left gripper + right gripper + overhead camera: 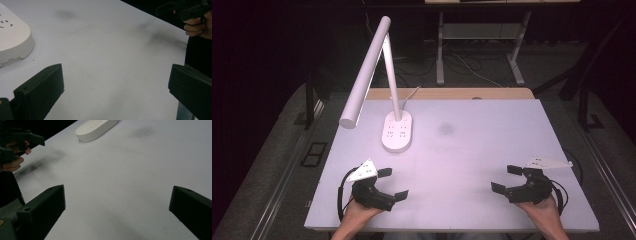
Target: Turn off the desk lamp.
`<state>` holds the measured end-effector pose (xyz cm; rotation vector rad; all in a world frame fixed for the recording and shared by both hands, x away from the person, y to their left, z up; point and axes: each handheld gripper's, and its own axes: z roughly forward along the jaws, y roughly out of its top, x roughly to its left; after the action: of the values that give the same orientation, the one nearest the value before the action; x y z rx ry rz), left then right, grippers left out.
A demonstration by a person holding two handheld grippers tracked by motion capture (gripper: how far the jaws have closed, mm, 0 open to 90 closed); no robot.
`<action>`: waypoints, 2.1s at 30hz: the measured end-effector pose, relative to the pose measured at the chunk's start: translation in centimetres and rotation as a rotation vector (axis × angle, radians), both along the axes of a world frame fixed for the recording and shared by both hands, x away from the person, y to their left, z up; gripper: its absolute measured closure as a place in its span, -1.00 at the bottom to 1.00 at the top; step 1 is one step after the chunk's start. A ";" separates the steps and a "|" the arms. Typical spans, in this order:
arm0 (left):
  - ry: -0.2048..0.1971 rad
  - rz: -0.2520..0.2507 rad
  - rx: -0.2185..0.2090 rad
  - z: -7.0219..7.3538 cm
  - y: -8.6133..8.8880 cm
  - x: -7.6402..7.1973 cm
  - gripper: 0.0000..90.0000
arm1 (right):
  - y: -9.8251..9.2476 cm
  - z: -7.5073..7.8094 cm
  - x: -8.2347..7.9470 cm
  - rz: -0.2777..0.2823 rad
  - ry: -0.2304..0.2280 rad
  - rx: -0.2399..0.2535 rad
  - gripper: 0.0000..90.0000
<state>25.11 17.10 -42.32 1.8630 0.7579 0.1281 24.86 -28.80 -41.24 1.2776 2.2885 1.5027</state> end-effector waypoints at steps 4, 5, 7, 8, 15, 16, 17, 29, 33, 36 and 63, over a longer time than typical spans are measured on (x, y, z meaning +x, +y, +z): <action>0.000 0.002 -0.002 0.0 0.0 0.0 -1.00 | 0.1 0.0 0.1 0.006 0.006 -0.006 -0.99; 0.000 0.002 -0.003 0.0 0.0 0.0 -1.00 | 0.1 0.1 0.1 0.009 0.014 -0.015 -0.99; -0.002 0.002 -0.002 0.0 0.1 0.0 -1.00 | 0.2 0.1 0.2 0.017 0.014 -0.026 -0.99; -0.003 0.003 -0.003 0.0 0.1 0.0 -1.00 | 0.2 0.2 0.2 0.018 0.019 -0.027 -0.99; 0.002 0.008 -0.013 0.0 0.3 0.0 -1.00 | 0.5 0.3 0.5 0.036 0.034 -0.049 -0.99; 0.001 0.007 -0.013 0.0 0.3 -0.1 -1.00 | 0.5 0.2 0.6 0.040 0.029 -0.051 -0.99; 0.001 0.005 -0.012 0.0 0.3 -0.1 -1.00 | 0.5 0.2 0.6 0.040 0.029 -0.051 -0.99; 0.003 0.006 -0.013 0.0 0.3 -0.1 -1.00 | 1.0 1.1 1.8 0.065 0.046 -0.067 -0.99; 0.002 0.005 -0.013 0.0 0.3 -0.1 -1.00 | 1.3 1.5 2.1 0.073 0.049 -0.071 -0.99; 0.001 0.005 -0.013 0.0 0.3 -0.1 -1.00 | 1.6 2.1 2.6 0.081 0.044 -0.072 -0.99; -0.012 0.026 -0.016 0.1 0.5 -0.1 -1.00 | 4.6 6.1 6.4 0.140 0.019 -0.098 -0.99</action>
<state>25.03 17.63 -42.27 1.8358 0.7734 0.1494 31.25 -24.22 -35.14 1.1333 2.4767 1.4038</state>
